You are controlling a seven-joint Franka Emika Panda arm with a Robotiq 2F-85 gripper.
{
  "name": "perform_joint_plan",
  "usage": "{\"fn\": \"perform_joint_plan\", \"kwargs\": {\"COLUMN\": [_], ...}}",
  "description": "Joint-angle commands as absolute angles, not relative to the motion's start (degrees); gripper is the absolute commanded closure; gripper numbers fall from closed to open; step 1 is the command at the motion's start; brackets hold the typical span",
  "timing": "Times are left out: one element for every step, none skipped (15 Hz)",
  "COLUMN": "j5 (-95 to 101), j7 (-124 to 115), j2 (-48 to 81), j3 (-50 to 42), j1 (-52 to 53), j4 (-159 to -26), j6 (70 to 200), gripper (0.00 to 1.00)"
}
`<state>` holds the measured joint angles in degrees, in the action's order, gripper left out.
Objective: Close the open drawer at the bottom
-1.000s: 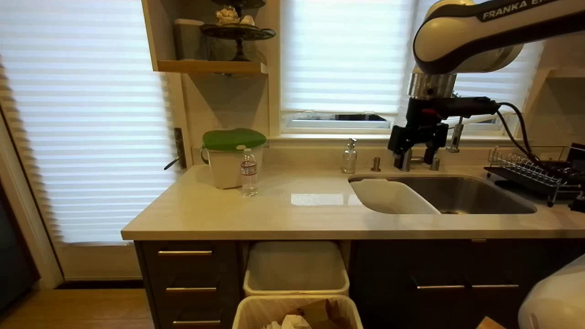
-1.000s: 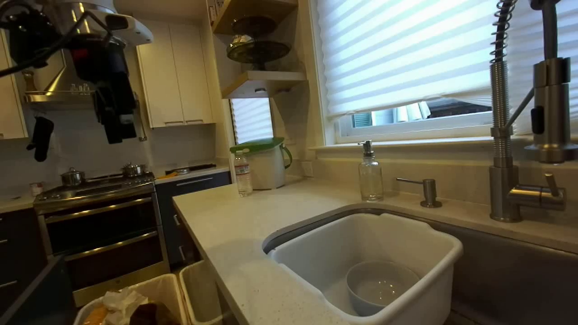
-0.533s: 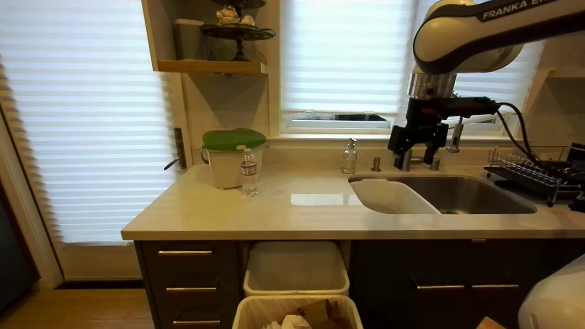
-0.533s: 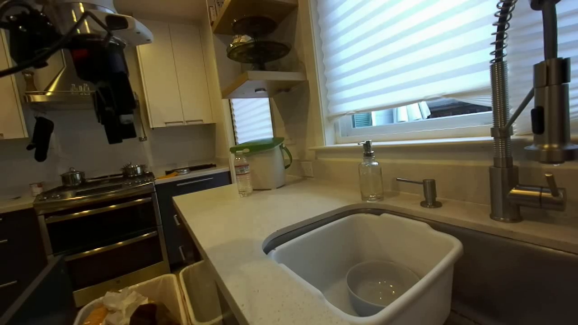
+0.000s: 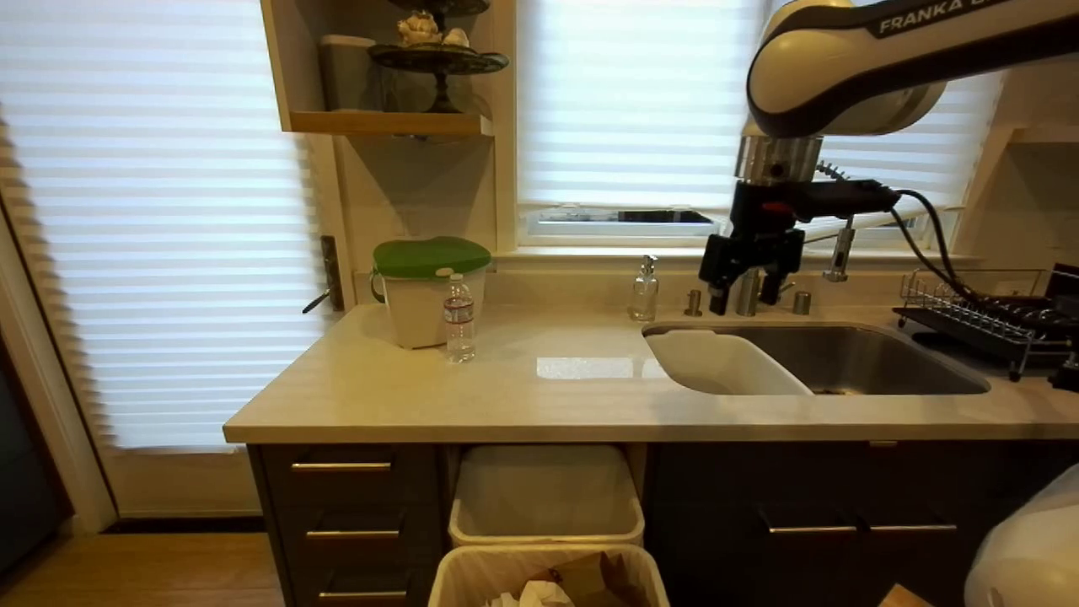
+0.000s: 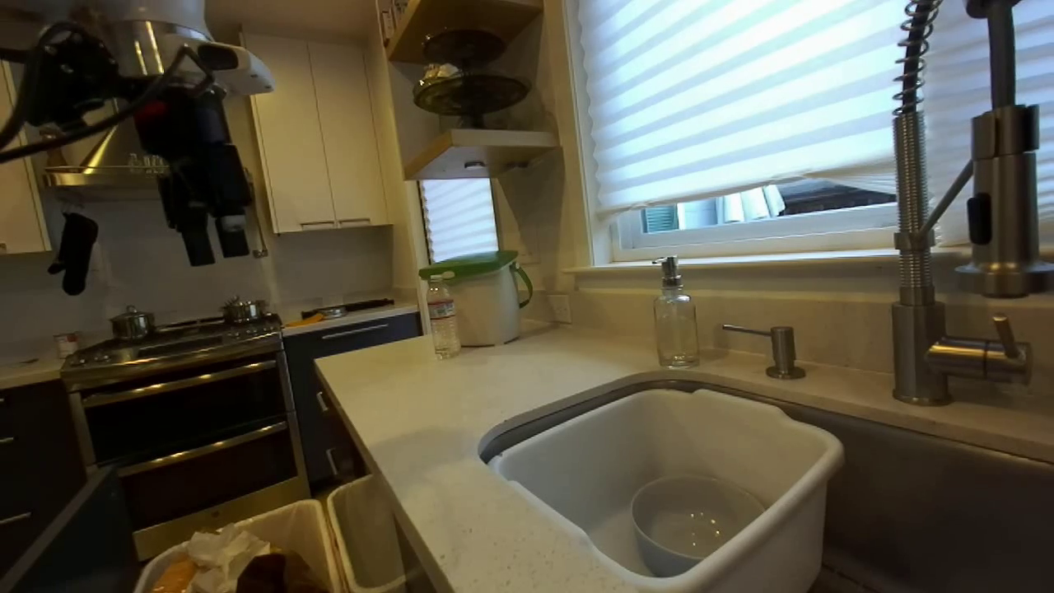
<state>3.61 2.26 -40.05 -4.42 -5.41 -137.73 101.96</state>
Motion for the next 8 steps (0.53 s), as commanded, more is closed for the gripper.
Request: {"fn": "perform_joint_plan", "kwargs": {"j5": [-1.8, -3.6, -5.3, -6.3, -6.8, -6.5, -6.2, -5.7], "j7": [5.1, 5.6, 6.4, 7.2, 7.8, 7.6, 7.7, 7.5], "j2": [-35.1, -34.1, -33.0, -31.8, -30.4, -28.8, -27.6, -26.2], "j3": [-2.1, -1.1, -0.3, 0.7, 1.9, 3.7, 5.2, 7.0], "j1": [1.2, 3.0, 4.7, 6.2, 7.6, 8.9, 10.0, 11.3], "j4": [-135.5, -135.4, -135.3, -134.9, -134.3, -133.7, -132.9, -132.2], "j6": [101.1, 101.2, 101.3, 100.7, 100.1, 99.4, 98.6, 98.2], "gripper": [0.0, 0.0, 0.0, 0.0, 0.0, 0.0, 0.0, 0.0]}}
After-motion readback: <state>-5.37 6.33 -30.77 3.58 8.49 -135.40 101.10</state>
